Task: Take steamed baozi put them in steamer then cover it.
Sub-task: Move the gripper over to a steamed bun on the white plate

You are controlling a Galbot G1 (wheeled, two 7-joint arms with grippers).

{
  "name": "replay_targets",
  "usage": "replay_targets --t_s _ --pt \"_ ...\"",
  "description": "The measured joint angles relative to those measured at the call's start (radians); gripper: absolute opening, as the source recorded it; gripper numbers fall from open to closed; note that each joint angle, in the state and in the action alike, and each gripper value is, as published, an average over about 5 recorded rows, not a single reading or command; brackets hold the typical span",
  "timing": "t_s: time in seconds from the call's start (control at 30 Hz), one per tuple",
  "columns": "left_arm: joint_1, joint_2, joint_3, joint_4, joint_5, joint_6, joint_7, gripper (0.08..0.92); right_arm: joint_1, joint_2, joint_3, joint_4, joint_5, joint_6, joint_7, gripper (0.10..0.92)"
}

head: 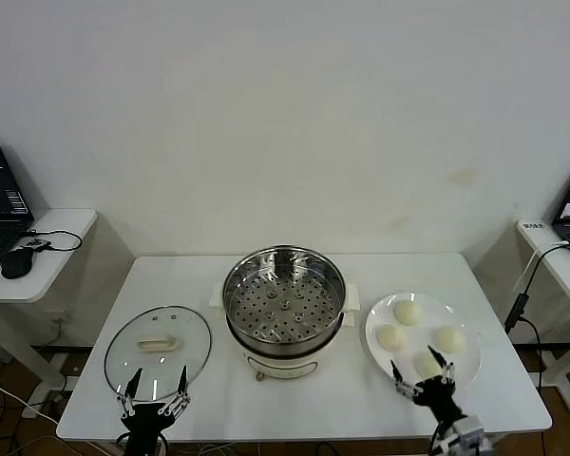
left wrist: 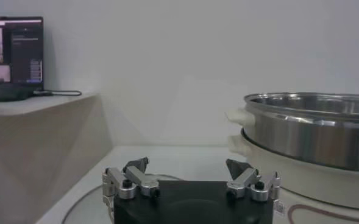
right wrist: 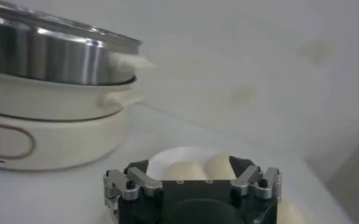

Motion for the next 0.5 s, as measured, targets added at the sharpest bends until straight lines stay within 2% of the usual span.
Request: replay_targets --t_s 0.5 --pt "-0.032 0.020 -0.029 -0.002 0.074 0.090 -0.013 0.823 0.359 -0.349 -0.167 -0.188 -0.251 0.061 -0.288 0.823"
